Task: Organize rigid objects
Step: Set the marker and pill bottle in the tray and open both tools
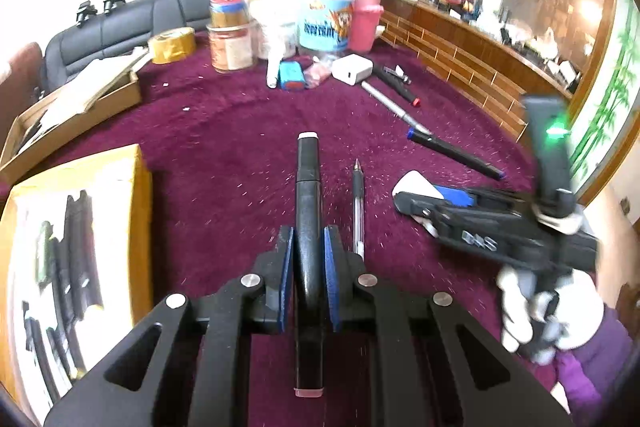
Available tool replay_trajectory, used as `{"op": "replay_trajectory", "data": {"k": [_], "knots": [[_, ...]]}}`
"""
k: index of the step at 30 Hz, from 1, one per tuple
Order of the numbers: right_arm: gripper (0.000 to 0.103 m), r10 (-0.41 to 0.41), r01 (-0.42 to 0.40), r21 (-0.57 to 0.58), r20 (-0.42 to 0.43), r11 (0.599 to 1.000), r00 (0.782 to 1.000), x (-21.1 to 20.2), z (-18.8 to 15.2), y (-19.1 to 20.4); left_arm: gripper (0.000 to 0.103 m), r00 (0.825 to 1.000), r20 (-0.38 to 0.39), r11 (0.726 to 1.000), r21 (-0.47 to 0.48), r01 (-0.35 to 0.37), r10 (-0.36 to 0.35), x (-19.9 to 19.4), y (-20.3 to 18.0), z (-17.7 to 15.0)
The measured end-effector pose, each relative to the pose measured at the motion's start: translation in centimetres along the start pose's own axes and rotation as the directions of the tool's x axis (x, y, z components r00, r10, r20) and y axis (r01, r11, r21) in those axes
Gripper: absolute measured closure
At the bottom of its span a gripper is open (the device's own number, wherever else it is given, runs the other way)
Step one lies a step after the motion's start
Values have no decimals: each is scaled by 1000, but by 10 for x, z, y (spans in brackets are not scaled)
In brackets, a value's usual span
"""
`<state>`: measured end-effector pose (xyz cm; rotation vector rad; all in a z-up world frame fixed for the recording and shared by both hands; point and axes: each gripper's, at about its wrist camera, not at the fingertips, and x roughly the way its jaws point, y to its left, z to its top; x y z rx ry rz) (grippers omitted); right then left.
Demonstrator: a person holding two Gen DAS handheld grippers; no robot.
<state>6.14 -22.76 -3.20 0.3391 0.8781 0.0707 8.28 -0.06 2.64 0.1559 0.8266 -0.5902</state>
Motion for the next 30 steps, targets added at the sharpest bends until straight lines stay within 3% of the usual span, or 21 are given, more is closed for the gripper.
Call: {"op": "replay_trajectory", "data": {"k": [7, 12, 15, 20, 30], "knots": [[74, -34, 34, 41, -5, 999, 999, -17, 2, 9, 91, 995, 96, 985, -171, 28, -12, -74, 62, -33], [74, 35, -37, 53, 32, 998, 999, -46, 4, 42, 91, 989, 111, 957, -283, -65, 101, -108, 117, -63], [73, 81, -81, 14, 28, 997, 996, -56, 4, 77, 91, 982, 91, 927, -356, -121, 163, -115, 149, -83], [73, 136, -134, -82, 13, 988, 991, -60, -4, 142, 91, 980, 51, 882, -446, -151, 193, -118, 185, -112], [73, 213, -229, -209, -97, 951, 972, -23, -31, 250, 91, 976, -19, 854, -480, -200, 218, -102, 215, -134]]}}
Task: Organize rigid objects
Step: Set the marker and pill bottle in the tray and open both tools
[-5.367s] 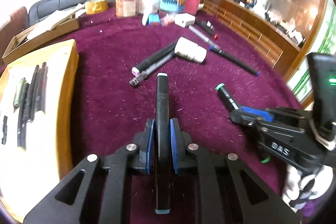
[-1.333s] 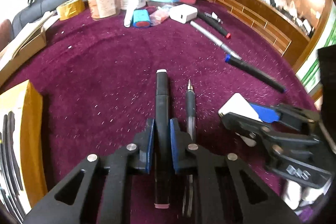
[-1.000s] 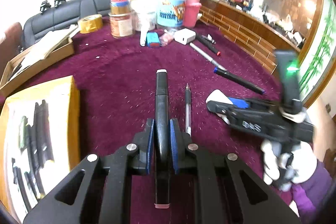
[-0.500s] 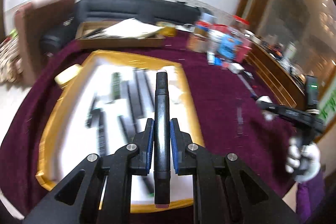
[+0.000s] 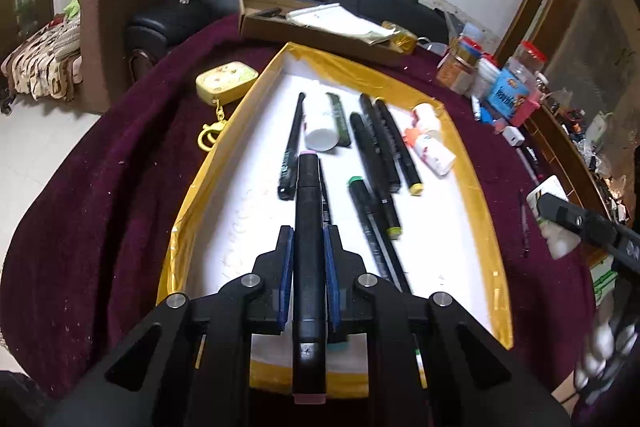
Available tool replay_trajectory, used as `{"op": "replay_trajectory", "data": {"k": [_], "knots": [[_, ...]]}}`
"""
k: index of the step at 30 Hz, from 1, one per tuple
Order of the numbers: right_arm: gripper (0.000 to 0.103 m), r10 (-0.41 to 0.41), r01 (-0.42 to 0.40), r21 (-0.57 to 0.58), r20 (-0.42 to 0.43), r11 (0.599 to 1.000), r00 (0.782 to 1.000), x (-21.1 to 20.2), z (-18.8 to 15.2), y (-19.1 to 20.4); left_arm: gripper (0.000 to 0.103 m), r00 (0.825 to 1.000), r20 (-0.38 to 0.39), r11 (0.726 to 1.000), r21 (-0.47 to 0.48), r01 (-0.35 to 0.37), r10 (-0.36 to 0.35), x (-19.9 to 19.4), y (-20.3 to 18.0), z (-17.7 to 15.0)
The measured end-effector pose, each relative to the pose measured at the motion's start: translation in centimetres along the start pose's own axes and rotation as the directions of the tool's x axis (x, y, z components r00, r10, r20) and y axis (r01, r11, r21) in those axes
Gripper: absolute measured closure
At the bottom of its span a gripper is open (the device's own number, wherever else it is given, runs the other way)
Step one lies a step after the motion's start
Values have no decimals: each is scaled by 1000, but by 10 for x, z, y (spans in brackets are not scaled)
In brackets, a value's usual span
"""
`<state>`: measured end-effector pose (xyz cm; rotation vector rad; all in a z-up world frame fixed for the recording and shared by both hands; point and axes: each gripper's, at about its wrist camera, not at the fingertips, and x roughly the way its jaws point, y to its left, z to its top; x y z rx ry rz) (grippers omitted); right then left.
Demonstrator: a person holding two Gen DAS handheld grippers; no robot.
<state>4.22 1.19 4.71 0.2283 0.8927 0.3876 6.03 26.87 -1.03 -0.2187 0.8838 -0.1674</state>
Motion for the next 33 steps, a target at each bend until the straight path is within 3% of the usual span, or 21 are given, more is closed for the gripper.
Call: {"op": "replay_trajectory", "data": {"k": [9, 11, 13, 16, 24, 33], "knots": [[73, -34, 25, -83, -115, 996, 993, 67, -5, 54, 88, 997, 20, 997, 19, -71, 71, 3, -1, 1], [73, -59, 46, -98, -131, 994, 990, 78, -7, 61, 81, 996, 33, 996, 27, -87, 86, -1, -1, 1], [73, -90, 75, -116, -133, 990, 987, 84, -10, 65, 63, 994, 49, 994, 25, -103, 102, -7, 1, 0], [73, -133, 116, -129, -134, 985, 982, 92, -13, 70, 47, 990, 72, 993, 11, -121, 120, -17, 4, 1], [71, -138, 128, -106, -98, 986, 986, 80, -15, 72, 39, 987, 104, 992, 14, -126, 124, -32, 4, 4], [68, -127, 123, -103, -29, 987, 992, 53, -19, 74, 39, 986, 106, 991, 32, -132, 128, -38, -9, 2]]}}
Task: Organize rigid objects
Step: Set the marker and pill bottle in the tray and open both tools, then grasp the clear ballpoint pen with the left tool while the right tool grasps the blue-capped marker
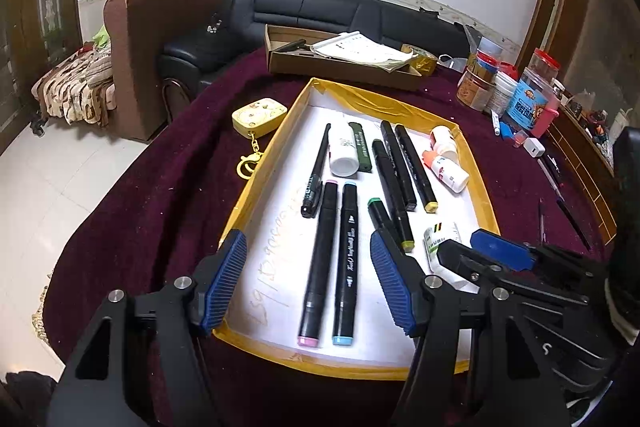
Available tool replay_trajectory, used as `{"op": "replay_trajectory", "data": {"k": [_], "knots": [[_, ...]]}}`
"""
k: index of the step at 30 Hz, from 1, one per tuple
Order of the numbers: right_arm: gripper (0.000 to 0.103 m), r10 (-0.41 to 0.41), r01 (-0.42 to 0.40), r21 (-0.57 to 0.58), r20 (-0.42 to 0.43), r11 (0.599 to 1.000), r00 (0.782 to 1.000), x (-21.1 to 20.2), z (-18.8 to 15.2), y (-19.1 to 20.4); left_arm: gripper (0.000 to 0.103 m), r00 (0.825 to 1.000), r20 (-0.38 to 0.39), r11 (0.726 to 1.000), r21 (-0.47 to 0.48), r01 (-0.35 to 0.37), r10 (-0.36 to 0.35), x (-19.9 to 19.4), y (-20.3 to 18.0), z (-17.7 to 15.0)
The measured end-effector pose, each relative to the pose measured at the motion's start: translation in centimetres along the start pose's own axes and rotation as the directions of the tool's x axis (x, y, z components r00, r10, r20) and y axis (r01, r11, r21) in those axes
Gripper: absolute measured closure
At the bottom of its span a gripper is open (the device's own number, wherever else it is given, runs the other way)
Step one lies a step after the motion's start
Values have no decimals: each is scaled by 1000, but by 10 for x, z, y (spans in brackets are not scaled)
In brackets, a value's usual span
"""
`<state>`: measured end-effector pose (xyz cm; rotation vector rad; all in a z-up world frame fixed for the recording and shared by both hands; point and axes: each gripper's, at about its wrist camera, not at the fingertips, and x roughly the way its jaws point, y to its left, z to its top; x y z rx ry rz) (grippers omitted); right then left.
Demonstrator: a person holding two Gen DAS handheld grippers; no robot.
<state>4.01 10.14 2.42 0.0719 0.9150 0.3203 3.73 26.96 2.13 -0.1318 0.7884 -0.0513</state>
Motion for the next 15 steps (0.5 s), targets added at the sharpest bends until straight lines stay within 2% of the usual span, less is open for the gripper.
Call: {"op": "replay_trajectory", "data": {"k": [8, 15], "knots": [[68, 7, -9, 49, 29, 999, 1000, -17, -9, -24, 39, 1000, 18, 998, 54, -13, 12, -14, -26, -4], [67, -2, -5, 120, 62, 993, 998, -39, -23, -62, 39, 999, 26, 992, 122, -27, 24, -24, -57, -9]]}}
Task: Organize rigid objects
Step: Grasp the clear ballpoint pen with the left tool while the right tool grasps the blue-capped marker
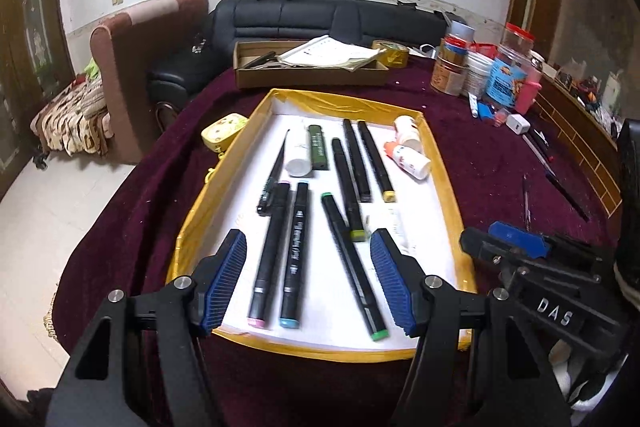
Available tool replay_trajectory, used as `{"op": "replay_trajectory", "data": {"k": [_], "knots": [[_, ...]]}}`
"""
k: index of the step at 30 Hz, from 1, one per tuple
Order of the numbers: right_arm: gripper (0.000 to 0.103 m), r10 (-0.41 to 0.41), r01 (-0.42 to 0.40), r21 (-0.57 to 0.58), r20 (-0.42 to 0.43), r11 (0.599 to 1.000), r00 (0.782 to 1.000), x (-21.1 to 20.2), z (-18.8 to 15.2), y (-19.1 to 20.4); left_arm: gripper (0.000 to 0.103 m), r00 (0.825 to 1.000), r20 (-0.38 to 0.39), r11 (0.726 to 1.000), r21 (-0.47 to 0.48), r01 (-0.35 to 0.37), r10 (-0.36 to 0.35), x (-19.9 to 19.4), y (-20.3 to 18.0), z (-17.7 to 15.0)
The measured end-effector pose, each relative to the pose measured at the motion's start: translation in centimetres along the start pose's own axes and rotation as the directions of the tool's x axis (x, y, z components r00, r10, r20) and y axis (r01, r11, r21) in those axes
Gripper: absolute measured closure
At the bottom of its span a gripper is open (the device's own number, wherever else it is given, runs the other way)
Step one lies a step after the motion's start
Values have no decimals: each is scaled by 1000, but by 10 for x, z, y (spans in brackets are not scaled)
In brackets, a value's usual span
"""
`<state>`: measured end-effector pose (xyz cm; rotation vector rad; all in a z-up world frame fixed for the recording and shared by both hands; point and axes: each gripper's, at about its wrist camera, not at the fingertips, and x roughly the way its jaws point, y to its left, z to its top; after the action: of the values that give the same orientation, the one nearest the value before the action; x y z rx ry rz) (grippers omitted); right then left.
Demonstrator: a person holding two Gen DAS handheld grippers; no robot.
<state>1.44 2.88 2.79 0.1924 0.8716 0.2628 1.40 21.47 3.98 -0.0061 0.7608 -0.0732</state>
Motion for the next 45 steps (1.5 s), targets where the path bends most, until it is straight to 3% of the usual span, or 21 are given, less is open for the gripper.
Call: {"op": "replay_trajectory", "data": {"k": [6, 16, 20, 23, 25, 28, 33, 40, 45], "knots": [[67, -16, 14, 63, 36, 998, 999, -21, -6, -40, 31, 1000, 20, 998, 65, -12, 11, -10, -29, -1], [63, -76, 62, 169, 81, 984, 994, -57, -20, -116, 31, 1000, -3, 989, 150, -2, 2, -12, -72, -4], [59, -140, 120, 197, 95, 973, 986, -75, -26, -155, 31, 998, -33, 984, 170, 55, -51, -12, -88, -6], [54, -247, 221, 225, 92, 949, 965, -94, -27, -197, 31, 993, -52, 978, 175, 115, -107, -11, -101, -6], [49, -337, 305, 262, 89, 916, 937, -109, -28, -233, 31, 984, -80, 968, 183, 171, -159, -7, -116, -7], [48, -417, 379, 313, 61, 871, 907, -119, -24, -280, 31, 955, -160, 943, 186, 277, -249, 7, -145, -9], [49, -412, 380, 331, 31, 864, 911, -100, -5, -323, 31, 930, -244, 921, 213, 327, -274, 31, -188, -10], [49, -402, 389, 285, -15, 876, 916, -43, 28, -349, 31, 937, -255, 923, 242, 301, -239, 58, -221, 5], [50, -392, 387, 288, -41, 876, 919, -21, 30, -357, 32, 936, -277, 921, 259, 292, -219, 95, -247, 17]]}}
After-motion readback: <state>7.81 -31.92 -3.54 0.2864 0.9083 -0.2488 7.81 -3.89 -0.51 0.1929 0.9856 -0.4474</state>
